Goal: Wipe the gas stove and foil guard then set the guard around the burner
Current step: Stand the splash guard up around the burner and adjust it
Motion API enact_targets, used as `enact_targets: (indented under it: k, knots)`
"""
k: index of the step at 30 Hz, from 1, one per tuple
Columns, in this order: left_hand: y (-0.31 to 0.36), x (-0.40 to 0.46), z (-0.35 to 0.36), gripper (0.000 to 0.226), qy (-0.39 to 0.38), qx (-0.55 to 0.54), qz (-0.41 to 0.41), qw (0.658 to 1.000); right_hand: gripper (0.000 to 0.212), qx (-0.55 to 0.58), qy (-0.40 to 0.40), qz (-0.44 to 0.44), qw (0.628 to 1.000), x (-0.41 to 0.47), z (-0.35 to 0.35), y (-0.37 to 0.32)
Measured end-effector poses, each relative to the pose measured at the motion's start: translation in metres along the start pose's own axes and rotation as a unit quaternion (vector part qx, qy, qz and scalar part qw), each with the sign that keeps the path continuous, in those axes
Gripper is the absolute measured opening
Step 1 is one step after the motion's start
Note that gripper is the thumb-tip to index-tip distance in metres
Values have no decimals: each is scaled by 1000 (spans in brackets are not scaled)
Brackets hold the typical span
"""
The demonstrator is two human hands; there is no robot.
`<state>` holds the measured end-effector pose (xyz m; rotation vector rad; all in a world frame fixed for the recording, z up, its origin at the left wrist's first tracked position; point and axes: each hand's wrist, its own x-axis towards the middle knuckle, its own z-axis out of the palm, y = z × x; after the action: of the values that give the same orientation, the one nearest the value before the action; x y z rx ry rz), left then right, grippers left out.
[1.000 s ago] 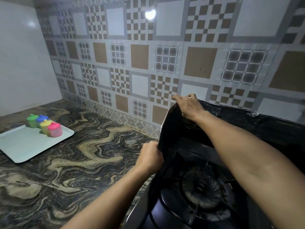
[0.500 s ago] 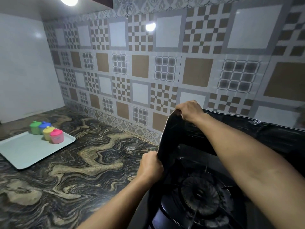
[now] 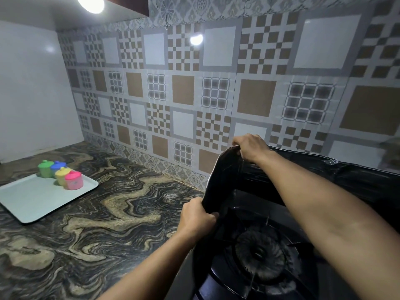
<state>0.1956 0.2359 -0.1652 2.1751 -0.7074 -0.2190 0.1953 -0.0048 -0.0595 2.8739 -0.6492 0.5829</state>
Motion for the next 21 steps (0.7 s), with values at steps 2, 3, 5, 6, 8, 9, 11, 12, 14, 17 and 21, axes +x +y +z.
enact_targets:
  k: [2, 3, 5, 6, 8, 9, 11, 12, 14, 17, 21]
  knots:
    - [-1, 1, -3, 28, 7, 4, 1, 1000, 27, 0, 2, 14, 1000, -4, -2, 2]
    - [-2, 1, -4, 27, 10, 4, 2, 1000, 26, 1, 3, 21, 1000, -6, -3, 2]
    - [-4, 1, -7, 27, 11, 3, 5, 1000, 28, 8, -1, 31, 1000, -12, -7, 1]
    - [-6, 1, -9, 30, 9, 0, 3, 1000, 29, 9, -2, 34, 999, -14, -9, 1]
    - [-9, 1, -12, 35, 6, -9, -2, 1000, 32, 13, -2, 41, 999, -20, -14, -1]
    - [-10, 1, -14, 36, 5, -14, -6, 1000, 33, 15, -1, 43, 999, -23, -16, -2]
    - [-12, 0, -19, 37, 4, -17, -12, 1000, 37, 22, -2, 50, 998, -28, -22, -3]
    - [-12, -1, -21, 38, 3, -18, -13, 1000, 39, 26, -4, 55, 998, -30, -25, -3]
    - [-13, -1, -25, 42, -4, -22, -14, 1000, 41, 31, -1, 64, 997, -34, -32, -6]
    - [-14, -1, -32, 44, -13, -28, -10, 999, 42, 52, 3, 75, 996, -37, -40, -16]
    - [-18, 0, -37, 24, -12, -40, 7, 999, 48, 68, -41, 65, 995, -43, -49, -40]
